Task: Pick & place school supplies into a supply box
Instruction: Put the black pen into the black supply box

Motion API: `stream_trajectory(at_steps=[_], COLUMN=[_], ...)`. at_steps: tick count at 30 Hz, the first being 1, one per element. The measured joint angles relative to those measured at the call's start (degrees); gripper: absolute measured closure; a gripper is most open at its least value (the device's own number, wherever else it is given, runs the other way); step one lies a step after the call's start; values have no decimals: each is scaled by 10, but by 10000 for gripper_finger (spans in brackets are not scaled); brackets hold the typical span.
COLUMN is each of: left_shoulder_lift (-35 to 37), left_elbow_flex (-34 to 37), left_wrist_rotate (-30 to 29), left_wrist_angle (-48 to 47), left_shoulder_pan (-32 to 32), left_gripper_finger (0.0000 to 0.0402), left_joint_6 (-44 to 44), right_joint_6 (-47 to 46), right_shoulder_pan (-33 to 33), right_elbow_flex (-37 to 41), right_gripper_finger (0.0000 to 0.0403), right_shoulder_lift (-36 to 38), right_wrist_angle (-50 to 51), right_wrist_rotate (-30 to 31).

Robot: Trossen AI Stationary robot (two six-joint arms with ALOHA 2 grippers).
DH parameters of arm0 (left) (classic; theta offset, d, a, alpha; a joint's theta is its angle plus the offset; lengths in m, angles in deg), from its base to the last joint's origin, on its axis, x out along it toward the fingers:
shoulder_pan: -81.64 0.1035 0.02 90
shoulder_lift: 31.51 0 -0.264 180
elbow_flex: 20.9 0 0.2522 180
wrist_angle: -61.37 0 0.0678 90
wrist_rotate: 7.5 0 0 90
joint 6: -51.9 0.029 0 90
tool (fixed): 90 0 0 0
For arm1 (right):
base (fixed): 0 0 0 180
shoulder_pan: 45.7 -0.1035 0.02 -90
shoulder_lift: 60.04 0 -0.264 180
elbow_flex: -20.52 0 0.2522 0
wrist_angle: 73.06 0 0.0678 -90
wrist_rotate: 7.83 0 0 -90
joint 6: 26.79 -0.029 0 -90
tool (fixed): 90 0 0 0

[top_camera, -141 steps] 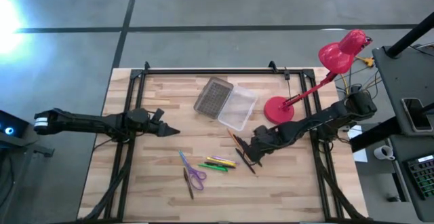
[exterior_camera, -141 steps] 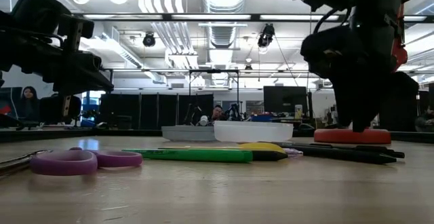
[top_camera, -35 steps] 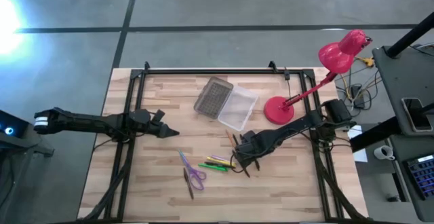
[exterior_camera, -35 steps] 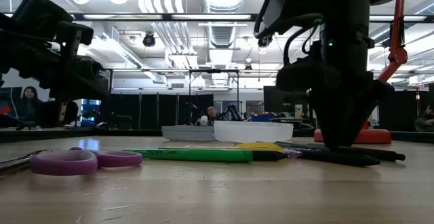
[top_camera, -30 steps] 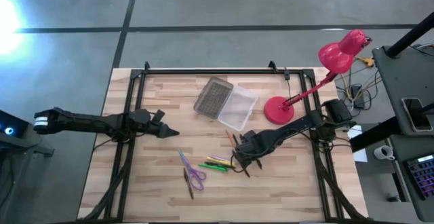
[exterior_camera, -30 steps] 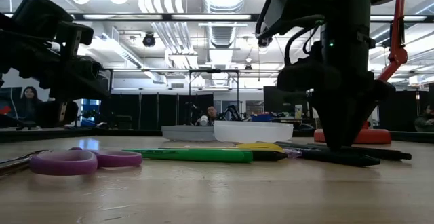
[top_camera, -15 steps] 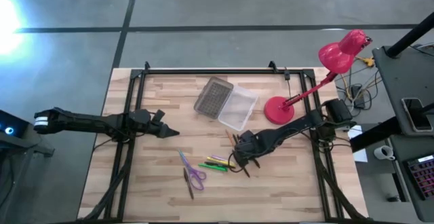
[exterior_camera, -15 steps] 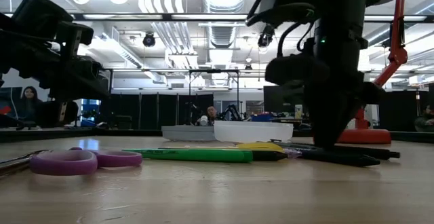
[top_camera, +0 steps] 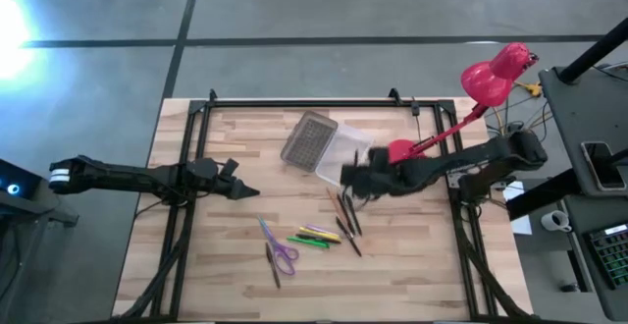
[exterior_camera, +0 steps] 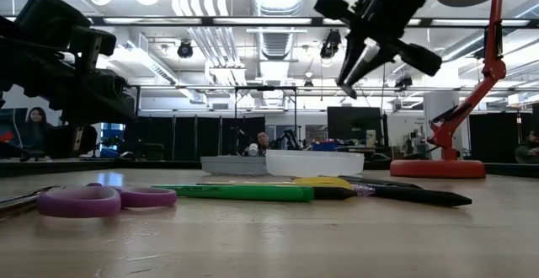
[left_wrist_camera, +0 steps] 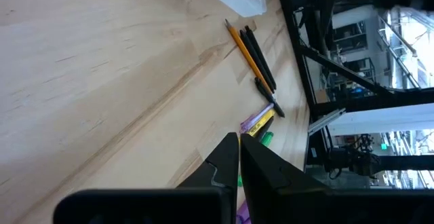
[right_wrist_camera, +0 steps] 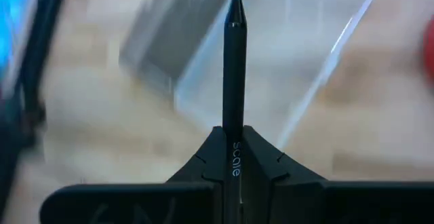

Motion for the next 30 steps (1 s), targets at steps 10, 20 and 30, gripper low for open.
stream_trajectory(at_steps=[10,20,30], left_shoulder_lift=[0,0,0], left_elbow_flex=[-1,-4,-4], left_wrist_rotate=[0,0,0], left_wrist_angle=[4,4,4], left_shoulder_pan=[0,0,0], left_gripper_finger=[402,402,402], left_joint_6=[0,-12,-12], right_joint_6=[-76,-105,-32], right_shoulder_pan=[146,177,179], right_elbow_flex=[7,2,1], right_gripper_finger=[390,327,292], right_shoulder_lift=[-64,-151,-131], right_wrist_angle=[-62,-161,-153], right_wrist_rotate=[-23,-153,-151])
